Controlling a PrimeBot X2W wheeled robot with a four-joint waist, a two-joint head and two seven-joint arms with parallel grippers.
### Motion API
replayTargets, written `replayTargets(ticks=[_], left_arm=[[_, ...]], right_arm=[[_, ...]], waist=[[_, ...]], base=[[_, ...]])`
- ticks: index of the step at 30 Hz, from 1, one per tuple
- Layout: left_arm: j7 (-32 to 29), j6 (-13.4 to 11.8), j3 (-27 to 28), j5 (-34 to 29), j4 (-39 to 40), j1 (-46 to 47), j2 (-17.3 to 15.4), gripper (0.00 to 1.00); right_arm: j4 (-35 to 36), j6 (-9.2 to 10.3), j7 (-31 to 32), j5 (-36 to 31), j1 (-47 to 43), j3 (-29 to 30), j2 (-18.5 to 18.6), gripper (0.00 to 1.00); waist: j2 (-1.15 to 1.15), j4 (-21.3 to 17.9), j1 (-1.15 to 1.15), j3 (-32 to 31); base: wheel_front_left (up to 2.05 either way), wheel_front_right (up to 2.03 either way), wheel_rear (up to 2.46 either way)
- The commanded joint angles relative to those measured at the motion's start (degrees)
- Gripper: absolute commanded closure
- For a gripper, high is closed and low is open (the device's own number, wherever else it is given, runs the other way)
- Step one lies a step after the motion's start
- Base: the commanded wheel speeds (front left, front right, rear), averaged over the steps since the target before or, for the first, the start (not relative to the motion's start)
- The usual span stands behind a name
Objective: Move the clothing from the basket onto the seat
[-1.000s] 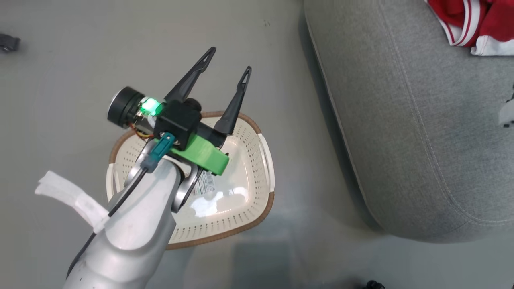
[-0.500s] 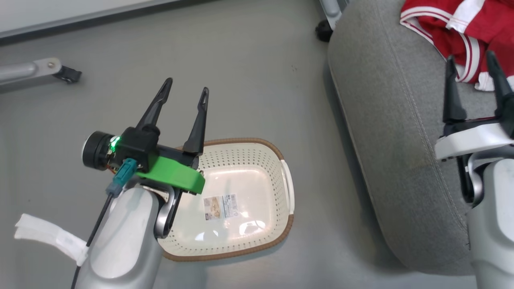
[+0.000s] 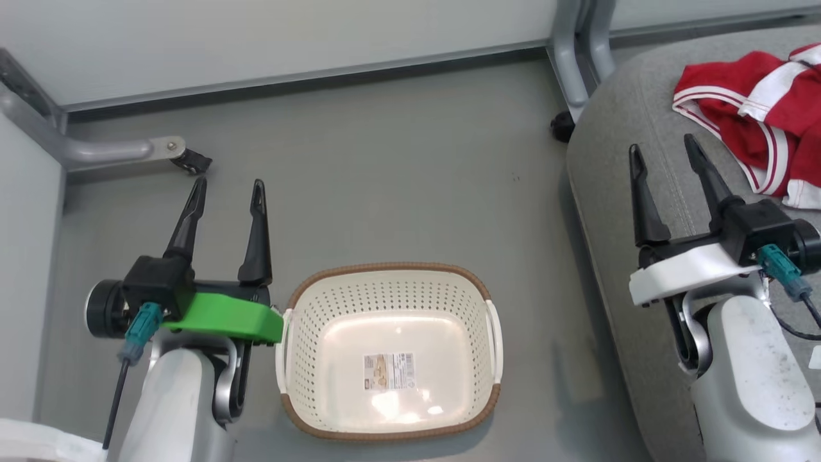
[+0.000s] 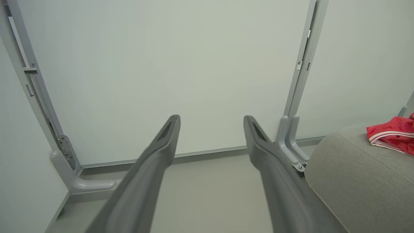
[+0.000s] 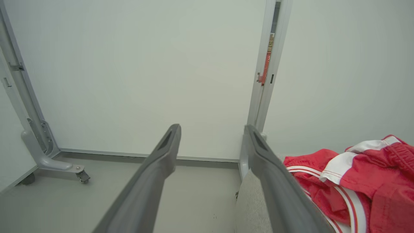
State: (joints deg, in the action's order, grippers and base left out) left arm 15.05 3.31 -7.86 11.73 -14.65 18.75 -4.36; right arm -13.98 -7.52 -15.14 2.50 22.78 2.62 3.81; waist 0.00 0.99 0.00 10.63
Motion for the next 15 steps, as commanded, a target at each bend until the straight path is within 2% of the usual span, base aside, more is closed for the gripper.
replayTargets(ticks=[1, 15], left_arm=[[0.19, 0.36, 0.70, -0.43, 0.23, -1.54, 0.12, 0.00], [0.20, 1.22, 6.16, -3.18, 1.08, -9.89, 0.88, 0.00]], right_arm=[[0.26, 0.06, -0.01, 0.22, -1.48, -0.12, -0.16, 0.00], [3.50, 0.06, -0.01, 1.45, -11.56, -1.80, -0.82, 0.00]], waist=[[0.00, 2.17, 0.00, -2.75], [0.00, 3.93, 0.00, -8.67]], base=[[0.00, 0.00, 0.00], [0.00, 0.00, 0.00]])
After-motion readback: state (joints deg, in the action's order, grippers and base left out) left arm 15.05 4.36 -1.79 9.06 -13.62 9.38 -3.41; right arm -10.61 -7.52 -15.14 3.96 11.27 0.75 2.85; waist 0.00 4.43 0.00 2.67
